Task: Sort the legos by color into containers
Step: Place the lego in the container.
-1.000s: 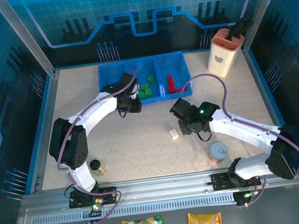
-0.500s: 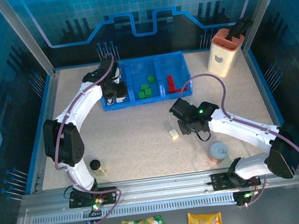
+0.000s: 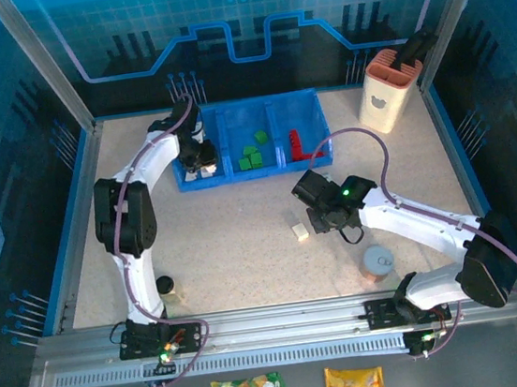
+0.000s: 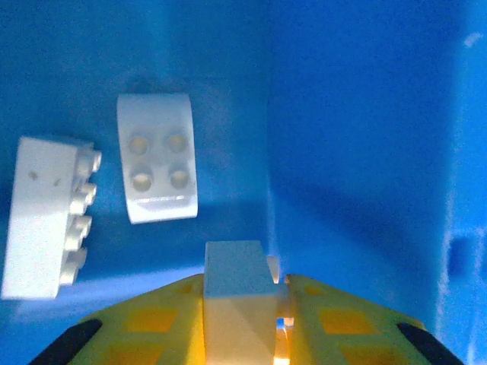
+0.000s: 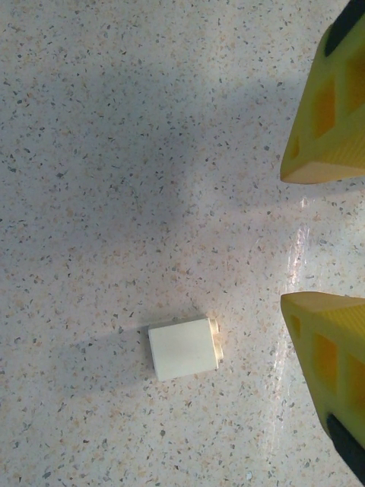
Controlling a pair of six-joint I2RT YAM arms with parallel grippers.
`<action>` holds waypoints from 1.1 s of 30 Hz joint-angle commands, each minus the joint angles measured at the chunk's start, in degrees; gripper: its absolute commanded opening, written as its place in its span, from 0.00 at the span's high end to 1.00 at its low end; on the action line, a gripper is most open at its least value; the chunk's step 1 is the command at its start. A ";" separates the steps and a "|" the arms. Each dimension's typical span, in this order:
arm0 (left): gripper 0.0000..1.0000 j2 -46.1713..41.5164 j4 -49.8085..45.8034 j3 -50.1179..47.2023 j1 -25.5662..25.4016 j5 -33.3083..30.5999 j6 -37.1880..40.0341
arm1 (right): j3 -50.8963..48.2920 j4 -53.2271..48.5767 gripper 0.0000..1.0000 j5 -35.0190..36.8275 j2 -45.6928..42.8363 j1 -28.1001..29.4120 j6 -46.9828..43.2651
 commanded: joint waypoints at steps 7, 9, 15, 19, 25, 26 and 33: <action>0.72 8.12 -0.09 7.63 1.43 3.63 -0.17 | 1.20 0.02 0.57 -0.51 2.51 -0.89 0.31; 0.72 8.94 -0.10 8.21 1.52 3.94 -0.02 | 1.38 0.02 0.57 -0.58 2.79 -0.89 0.39; 0.63 9.23 0.34 8.53 1.54 4.59 -0.34 | 1.51 0.62 0.57 -0.80 3.66 -0.90 0.62; 0.59 7.48 0.34 8.07 1.52 5.10 -0.60 | 1.76 0.95 0.57 -1.14 4.13 -0.73 0.66; 0.59 2.29 -0.74 5.86 1.54 4.85 -0.60 | 2.35 1.57 0.57 -1.88 5.11 -0.73 0.06; 0.59 1.30 -0.95 5.25 1.53 4.87 -0.60 | 2.45 1.81 0.57 -2.09 5.43 -0.66 -0.09; 0.59 -8.32 -1.91 -2.12 1.52 4.91 -0.18 | 3.64 4.21 0.55 -4.54 8.60 -0.40 -2.25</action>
